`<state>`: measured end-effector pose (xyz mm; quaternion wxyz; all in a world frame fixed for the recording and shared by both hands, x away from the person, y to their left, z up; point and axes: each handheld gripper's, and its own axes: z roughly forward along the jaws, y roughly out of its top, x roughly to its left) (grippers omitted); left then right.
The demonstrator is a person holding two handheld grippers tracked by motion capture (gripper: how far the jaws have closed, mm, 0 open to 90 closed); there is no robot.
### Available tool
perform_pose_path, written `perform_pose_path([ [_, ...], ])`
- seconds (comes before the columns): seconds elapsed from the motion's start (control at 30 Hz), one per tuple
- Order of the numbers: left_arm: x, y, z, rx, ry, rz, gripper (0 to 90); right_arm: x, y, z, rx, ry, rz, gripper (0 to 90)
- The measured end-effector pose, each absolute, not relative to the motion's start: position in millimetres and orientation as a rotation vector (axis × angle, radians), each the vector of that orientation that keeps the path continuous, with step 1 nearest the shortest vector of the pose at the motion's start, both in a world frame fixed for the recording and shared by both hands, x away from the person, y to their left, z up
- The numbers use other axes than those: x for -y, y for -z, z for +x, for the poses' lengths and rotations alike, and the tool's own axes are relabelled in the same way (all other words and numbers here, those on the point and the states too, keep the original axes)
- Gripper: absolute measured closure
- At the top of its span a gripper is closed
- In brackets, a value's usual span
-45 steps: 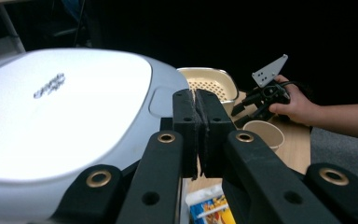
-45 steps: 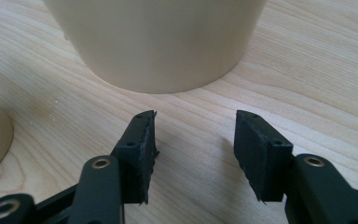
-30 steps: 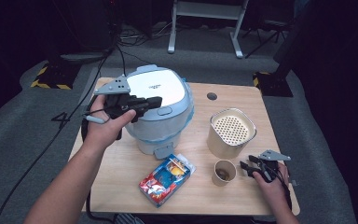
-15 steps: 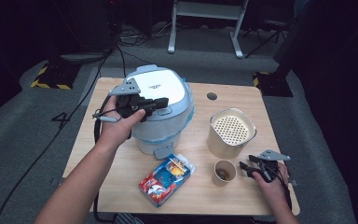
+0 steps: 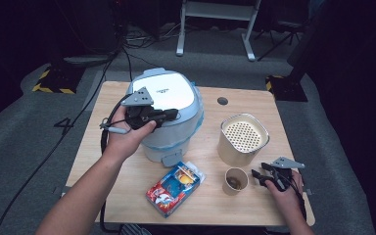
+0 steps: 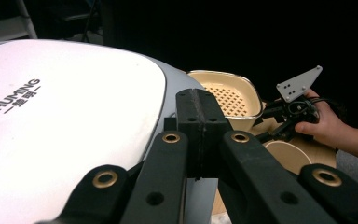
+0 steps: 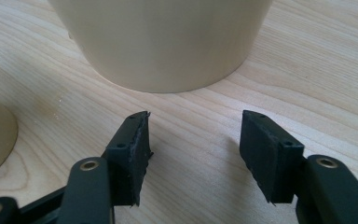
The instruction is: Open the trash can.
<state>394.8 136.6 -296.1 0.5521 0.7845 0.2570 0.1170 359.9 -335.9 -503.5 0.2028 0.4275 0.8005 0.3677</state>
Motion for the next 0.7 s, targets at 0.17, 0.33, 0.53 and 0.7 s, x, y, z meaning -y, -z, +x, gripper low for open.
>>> perform_pose_path([
  [0.17, -138.1, 296.3, 396.5, -0.614, -0.267, 1.852, 90.0, 335.9, 503.5, 359.9, -2.235, -1.026, 1.193, 43.2],
  [0.33, -135.8, 295.5, 394.5, -0.625, -0.291, 1.856, 90.0, 335.9, 503.5, 359.9, -2.234, -1.026, 1.194, 43.0],
  [0.53, -132.4, 292.1, 392.5, -0.639, -0.338, 1.889, 90.0, 335.9, 503.5, 360.0, -2.232, -1.024, 1.197, 42.4],
  [0.7, -130.2, 291.7, 391.2, -0.625, -0.356, 1.908, 90.0, 335.9, 503.5, 360.0, -2.232, -1.023, 1.198, 42.1],
])
